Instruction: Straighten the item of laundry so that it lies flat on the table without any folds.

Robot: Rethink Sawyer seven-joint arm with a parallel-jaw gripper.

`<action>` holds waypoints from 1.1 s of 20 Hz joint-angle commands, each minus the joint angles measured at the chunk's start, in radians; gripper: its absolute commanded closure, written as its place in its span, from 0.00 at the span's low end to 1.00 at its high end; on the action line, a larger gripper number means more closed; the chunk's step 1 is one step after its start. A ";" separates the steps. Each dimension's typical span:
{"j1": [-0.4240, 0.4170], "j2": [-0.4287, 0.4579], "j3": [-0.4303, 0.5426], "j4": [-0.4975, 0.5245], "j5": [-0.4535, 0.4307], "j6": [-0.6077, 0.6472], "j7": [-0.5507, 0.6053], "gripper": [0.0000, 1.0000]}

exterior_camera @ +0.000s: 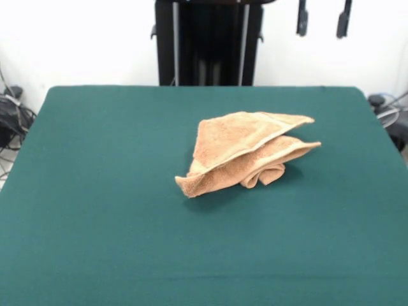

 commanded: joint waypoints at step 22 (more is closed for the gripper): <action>-0.178 0.150 0.175 0.055 -0.099 -0.087 0.019 0.00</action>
